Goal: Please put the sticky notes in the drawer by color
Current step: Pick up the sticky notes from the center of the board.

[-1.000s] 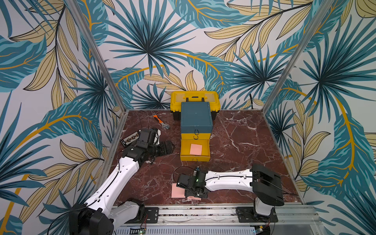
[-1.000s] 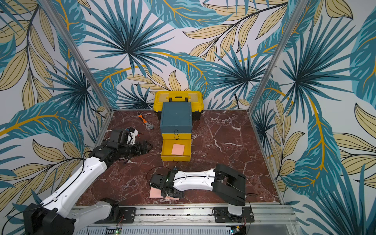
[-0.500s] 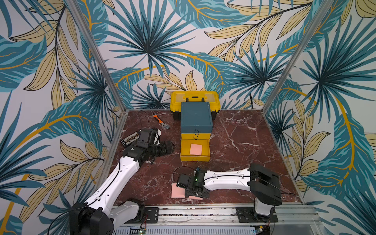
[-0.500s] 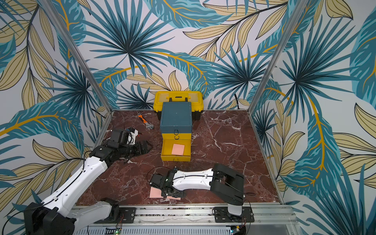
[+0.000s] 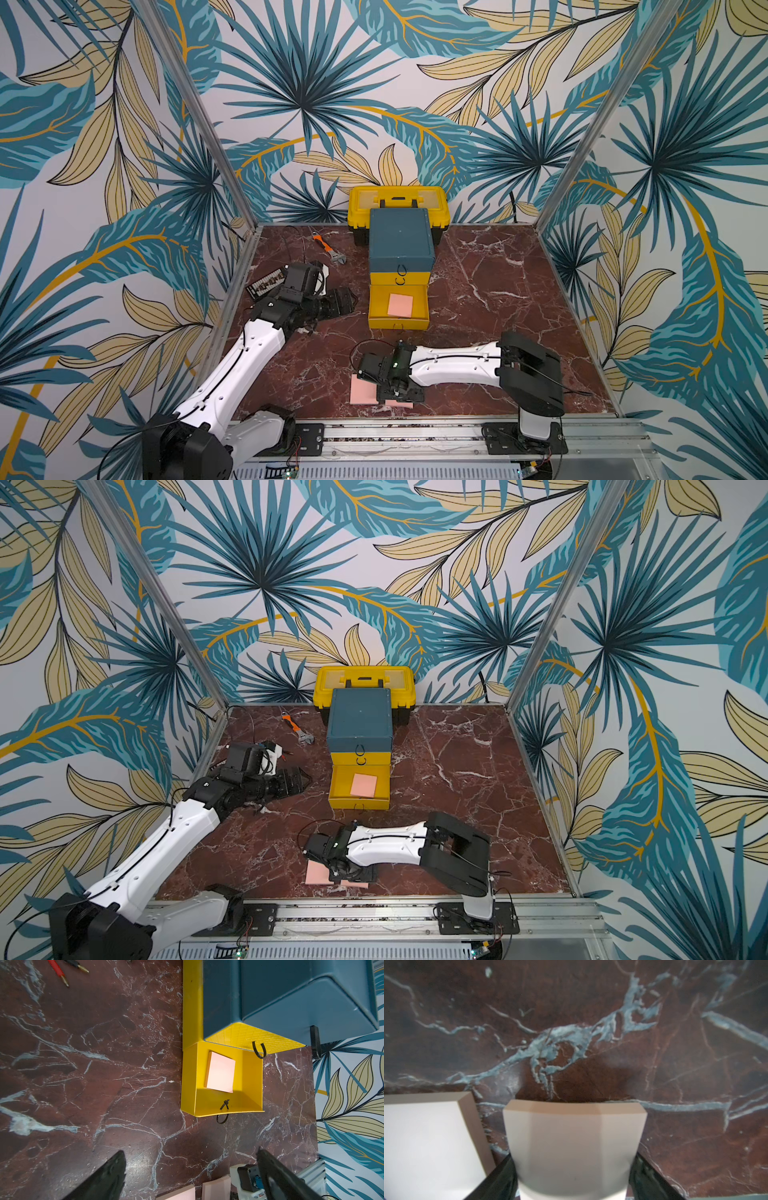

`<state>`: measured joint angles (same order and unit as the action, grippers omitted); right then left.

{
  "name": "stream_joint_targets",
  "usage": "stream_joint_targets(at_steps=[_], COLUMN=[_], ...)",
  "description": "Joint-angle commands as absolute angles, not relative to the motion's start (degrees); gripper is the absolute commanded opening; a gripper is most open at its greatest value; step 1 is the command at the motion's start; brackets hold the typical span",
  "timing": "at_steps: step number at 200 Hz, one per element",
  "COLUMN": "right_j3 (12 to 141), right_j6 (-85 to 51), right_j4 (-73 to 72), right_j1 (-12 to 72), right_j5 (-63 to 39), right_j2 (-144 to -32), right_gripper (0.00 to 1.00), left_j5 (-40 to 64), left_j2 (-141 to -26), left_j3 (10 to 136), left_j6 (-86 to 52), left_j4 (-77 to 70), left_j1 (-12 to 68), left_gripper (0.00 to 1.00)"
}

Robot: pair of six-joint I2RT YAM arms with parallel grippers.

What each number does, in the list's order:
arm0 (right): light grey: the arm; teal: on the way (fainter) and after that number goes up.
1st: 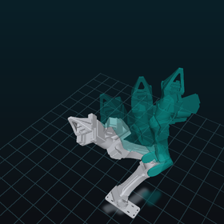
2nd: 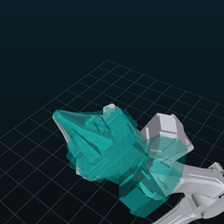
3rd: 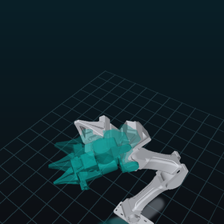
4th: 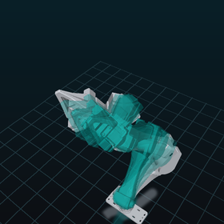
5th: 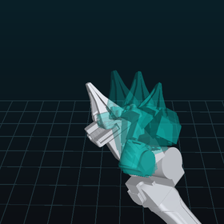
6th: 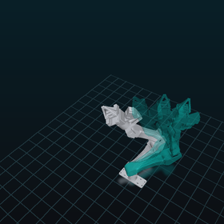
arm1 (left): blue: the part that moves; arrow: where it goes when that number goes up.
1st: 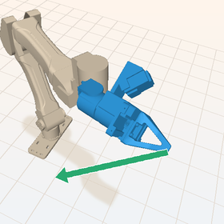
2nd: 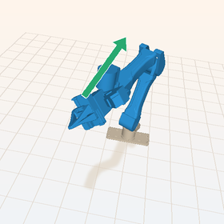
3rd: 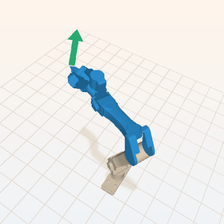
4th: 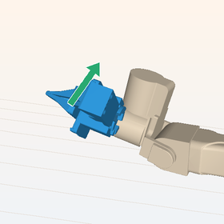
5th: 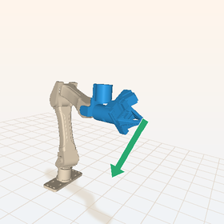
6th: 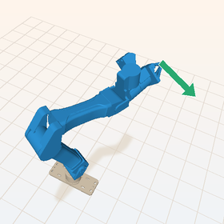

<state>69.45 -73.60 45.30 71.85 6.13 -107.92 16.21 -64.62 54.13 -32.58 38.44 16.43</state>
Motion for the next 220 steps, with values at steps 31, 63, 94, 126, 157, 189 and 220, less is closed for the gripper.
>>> stream_joint_targets(at_steps=[31, 63, 94, 126, 157, 189, 220], right_j3=[68.6, 67.5, 71.2, 78.9, 81.2, 81.6, 85.2], right_j6=[-72.9, -73.3, -71.7, -68.3, -64.8, -58.5, -52.1], right_j4=[46.5, 46.0, 51.9, 61.2, 61.5, 57.0, 55.7], right_j1=[71.6, 71.6, 71.3, 70.6, 68.3, 66.3, 63.4], right_j5=[5.6, 6.9, 12.7, 20.5, 23.7, 27.5, 29.6], right_j2=[-108.4, -106.0, -102.6, -100.0, -97.1, -94.9, -95.5], right_gripper=[0.76, 0.75, 0.75, 0.75, 0.75, 0.75, 0.75], left_j5=[15.5, 15.5, 14.7, 15.0, 14.6, 14.2, 13.5], left_j2=[-64.6, -64.5, -64.4, -65.3, -66.0, -67.3, -68.9], left_j3=[54.4, 54.4, 54.3, 54.7, 55.2, 56.0, 56.9], left_j6=[-32.1, -32.1, -32.1, -32.5, -32.5, -32.8, -33.6], left_j4=[38.0, 38.2, 38.4, 38.2, 38.5, 39.3, 39.2], left_j1=[16.4, 16.4, 16.4, 16.3, 16.3, 16.0, 15.6], left_gripper=[1.00, 1.00, 1.00, 1.00, 1.00, 1.00, 1.00])
